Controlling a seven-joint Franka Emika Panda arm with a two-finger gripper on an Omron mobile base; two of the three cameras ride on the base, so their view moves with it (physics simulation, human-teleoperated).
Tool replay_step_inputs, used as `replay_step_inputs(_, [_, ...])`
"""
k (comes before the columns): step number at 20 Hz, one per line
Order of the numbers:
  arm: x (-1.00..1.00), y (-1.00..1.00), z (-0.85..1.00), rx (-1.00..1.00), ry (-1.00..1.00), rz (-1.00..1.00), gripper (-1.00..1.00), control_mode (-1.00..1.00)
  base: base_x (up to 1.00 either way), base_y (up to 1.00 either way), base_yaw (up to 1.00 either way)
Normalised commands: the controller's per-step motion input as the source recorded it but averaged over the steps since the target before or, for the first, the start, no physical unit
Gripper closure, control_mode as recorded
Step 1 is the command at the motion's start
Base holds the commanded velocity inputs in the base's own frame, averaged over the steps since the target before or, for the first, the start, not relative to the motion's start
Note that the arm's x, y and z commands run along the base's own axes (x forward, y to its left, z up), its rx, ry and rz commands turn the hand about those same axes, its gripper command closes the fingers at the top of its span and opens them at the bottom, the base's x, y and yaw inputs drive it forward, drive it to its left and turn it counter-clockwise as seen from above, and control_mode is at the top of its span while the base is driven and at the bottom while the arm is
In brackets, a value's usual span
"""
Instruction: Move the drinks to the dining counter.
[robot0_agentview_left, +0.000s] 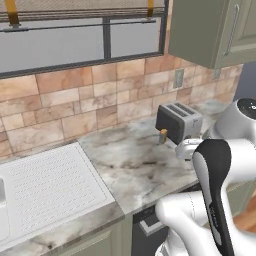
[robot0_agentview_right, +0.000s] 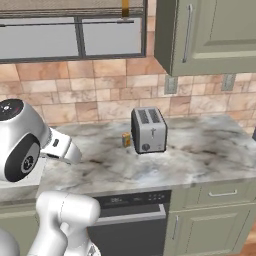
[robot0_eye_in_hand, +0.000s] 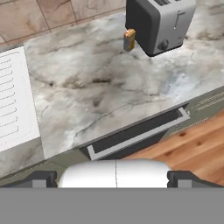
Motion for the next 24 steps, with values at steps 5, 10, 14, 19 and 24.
replay_step_inputs(5, [0.0,0.0,0.0,0.0,0.0,0.0,-1.0,1.0,0.32,0.0,0.0])
replay_step_inputs(10, [0.17,0.0,0.0,0.0,0.16,0.01,-1.0,-1.0,0.05,0.0,0.0])
replay_step_inputs(14, [0.39,0.0,0.0,0.0,0.2,0.0,-1.0,-1.0,0.0,0.0,0.0])
replay_step_inputs(19, [0.3,0.0,0.0,0.0,0.13,0.0,-1.0,-1.0,0.0,0.0,0.0])
replay_step_inputs(24, [0.33,0.0,-0.04,0.0,0.09,0.0,-1.0,-1.0,0.0,0.0,0.0])
